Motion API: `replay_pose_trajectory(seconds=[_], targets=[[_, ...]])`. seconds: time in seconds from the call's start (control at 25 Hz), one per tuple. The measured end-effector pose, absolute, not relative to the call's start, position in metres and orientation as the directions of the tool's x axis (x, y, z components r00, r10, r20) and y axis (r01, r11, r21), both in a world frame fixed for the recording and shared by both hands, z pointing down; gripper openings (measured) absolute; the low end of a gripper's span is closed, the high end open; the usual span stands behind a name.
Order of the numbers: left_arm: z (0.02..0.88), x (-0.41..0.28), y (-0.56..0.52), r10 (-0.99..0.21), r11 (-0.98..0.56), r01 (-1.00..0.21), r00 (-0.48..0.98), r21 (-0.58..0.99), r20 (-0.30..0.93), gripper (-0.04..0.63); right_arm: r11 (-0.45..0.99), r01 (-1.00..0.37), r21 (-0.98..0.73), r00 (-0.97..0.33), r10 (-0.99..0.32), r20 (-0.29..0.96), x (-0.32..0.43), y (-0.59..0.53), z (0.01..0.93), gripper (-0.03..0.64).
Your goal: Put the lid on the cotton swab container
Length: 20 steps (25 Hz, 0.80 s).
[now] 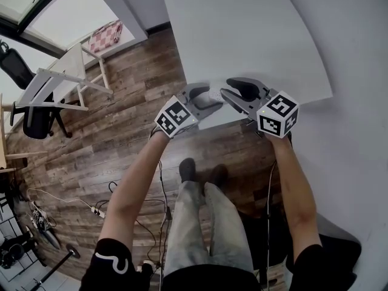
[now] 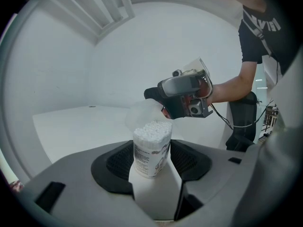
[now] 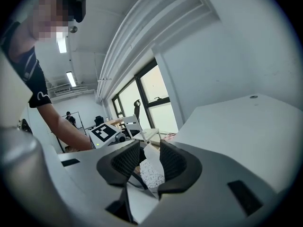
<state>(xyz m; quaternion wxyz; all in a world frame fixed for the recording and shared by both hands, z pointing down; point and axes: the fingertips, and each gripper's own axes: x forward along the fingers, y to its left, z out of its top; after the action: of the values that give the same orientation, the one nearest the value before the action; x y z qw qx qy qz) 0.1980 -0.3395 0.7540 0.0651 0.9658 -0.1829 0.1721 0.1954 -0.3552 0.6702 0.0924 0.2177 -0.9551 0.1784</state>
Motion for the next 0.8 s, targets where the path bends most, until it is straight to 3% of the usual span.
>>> replay_pose_trajectory(seconds=[0.48, 0.8], targets=[[0.756, 0.196, -0.343, -0.344, -0.919, -0.39, 0.866, 0.058, 0.364, 0.261, 0.804, -0.419, -0.421, -0.907, -0.352, 0.231, 0.196, -0.348, 0.682, 0.059], [0.753, 0.198, -0.342, -0.352, -0.918, -0.393, 0.866, 0.049, 0.355, 0.259, 0.798, -0.459, -0.389, -0.884, -0.367, 0.29, 0.198, -0.347, 0.693, 0.014]])
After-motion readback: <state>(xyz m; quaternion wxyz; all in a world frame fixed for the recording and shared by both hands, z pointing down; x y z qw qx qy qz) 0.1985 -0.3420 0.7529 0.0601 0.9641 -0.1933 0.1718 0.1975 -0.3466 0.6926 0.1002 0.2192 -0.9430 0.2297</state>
